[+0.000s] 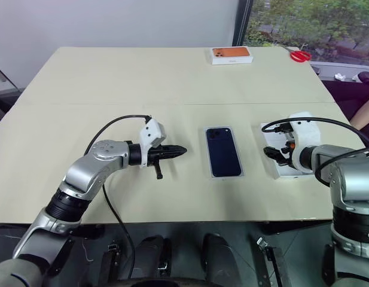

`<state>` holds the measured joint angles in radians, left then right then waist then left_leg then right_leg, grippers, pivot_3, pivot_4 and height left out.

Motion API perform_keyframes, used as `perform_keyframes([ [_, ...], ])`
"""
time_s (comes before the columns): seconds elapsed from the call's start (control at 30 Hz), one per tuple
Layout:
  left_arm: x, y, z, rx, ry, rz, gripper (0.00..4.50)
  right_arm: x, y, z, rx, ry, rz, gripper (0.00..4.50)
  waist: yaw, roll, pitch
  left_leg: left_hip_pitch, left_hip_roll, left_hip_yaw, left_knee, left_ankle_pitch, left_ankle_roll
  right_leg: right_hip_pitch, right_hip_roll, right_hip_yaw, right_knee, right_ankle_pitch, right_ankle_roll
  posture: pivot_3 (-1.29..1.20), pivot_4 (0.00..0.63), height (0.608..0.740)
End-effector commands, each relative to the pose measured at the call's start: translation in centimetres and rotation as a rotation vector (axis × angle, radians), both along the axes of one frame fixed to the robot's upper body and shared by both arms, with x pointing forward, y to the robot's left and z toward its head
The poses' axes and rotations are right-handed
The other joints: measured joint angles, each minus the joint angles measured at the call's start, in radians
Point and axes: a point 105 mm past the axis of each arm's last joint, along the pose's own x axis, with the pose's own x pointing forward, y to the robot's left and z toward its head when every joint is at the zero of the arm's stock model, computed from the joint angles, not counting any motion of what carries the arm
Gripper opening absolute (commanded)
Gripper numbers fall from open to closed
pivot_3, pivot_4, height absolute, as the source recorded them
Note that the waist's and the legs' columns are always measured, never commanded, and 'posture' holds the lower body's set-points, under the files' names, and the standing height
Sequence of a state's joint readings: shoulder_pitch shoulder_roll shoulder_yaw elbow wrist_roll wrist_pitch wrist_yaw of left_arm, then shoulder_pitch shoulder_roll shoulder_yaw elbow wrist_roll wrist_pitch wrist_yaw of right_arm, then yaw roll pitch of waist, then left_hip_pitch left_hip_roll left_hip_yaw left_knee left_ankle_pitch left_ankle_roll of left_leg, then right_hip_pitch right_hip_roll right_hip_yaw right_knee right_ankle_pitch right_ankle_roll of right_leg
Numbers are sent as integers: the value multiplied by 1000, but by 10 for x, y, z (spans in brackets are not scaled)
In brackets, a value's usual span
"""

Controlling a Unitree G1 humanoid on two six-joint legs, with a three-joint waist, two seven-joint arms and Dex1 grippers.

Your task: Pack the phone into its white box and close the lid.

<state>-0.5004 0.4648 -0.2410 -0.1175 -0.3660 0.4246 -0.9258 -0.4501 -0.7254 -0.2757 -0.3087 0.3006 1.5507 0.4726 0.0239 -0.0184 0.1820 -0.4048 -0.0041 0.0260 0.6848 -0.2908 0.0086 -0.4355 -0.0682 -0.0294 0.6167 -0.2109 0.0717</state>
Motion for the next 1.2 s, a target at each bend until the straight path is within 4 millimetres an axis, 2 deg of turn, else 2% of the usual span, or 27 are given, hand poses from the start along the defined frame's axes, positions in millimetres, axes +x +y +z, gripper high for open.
perform_keyframes([
  [0.03, -14, 4, 13, -24, -59, -108, 0, 1, -4, 3, 8, 21, -42, 3805, 2, 0, 0, 0, 0, 0, 0, 0, 0, 0, 0, 0, 0, 0, 0, 0, 150, 740],
  [0.13, -31, 17, 12, -21, -6, -218, 0, 2, -8, -7, 13, 73, -77, 3805, -7, 0, 0, 0, -1, 1, 0, 0, 0, 0, -1, 0, -1, 0, 0, 0, 150, 740],
  [0.27, -34, 24, 13, -21, 8, -235, 0, 3, -8, -8, 28, 85, -74, 3805, -11, 0, 0, 0, -1, 1, 0, 0, 1, 0, 0, -1, 0, 2, 3, 0, 150, 740],
  [0.37, -32, 27, 12, -13, 2, -220, 0, 3, -7, -9, 35, 96, -67, 3044, -13, 0, 0, 0, -1, 1, 0, 0, 1, 0, 1, -1, 0, 2, 4, 0, 150, 740],
  [0.57, -29, 28, 9, -4, 0, -197, 0, 3, -3, -6, 48, 84, -47, 104, -13, 0, 0, 0, 0, 1, 0, 0, 1, 0, 2, -1, 0, 2, 4, 0, 150, 740],
  [0.67, -27, 30, 8, -4, -1, -170, 0, 5, -2, 1, 67, 52, -46, 41, -13, 0, 0, 0, 0, 1, 0, 0, 1, 0, 2, -1, 0, 2, 4, 0, 150, 740],
  [0.77, -20, 36, 8, -14, -16, -113, 0, 10, 4, 21, 87, -31, -25, 41, -13, 1, 0, 0, 0, 1, 0, 0, 1, 0, 2, -1, 0, 2, 4, 0, 150, 740],
  [0.83, -8, 50, 7, -29, -24, -4, 0, 13, 38, 59, 181, -211, 140, 41, -17, 1, 0, 0, 0, 1, 0, 0, 1, 0, 2, -1, 0, 2, 4, 0, 150, 740],
  [0.93, 5, 69, 2, -17, -25, 113, 0, 0, 82, 88, 337, -347, 370, 41, -26, 1, 0, 0, 2, 1, 0, -1, 1, -2, 4, 0, 3, 2, 5, 0, 150, 740],
  [1.0, 12, 82, -2, 2, -28, 181, 0, -8, 110, 95, 481, -376, 501, 41, -27, 1, 0, 1, 2, -2, -1, -1, 1, -2, 4, -1, 7, 2, 4, 0, 150, 740],
  [1.07, 16, 88, -4, 1, -27, 212, 0, -10, 132, 95, 586, -379, 556, 41, -28, 1, 0, 1, 2, -2, -1, -1, 1, -3, 4, -1, 9, 2, 4, 0, 150, 740],
  [1.13, 20, 93, -4, 8, -33, 234, 0, -13, 161, 89, 715, -346, 599, 41, -32, 1, 0, 1, 2, -2, -1, 0, 1, -3, 3, -1, 10, 2, 4, 0, 150, 740],
  [1.2, 22, 94, -3, 9, -40, 242, 0, -15, 178, 82, 822, -300, 601, 41, -35, 1, 0, 0, 2, -1, -1, 0, 1, -5, 2, -1, 12, 2, 4, 0, 150, 740],
])
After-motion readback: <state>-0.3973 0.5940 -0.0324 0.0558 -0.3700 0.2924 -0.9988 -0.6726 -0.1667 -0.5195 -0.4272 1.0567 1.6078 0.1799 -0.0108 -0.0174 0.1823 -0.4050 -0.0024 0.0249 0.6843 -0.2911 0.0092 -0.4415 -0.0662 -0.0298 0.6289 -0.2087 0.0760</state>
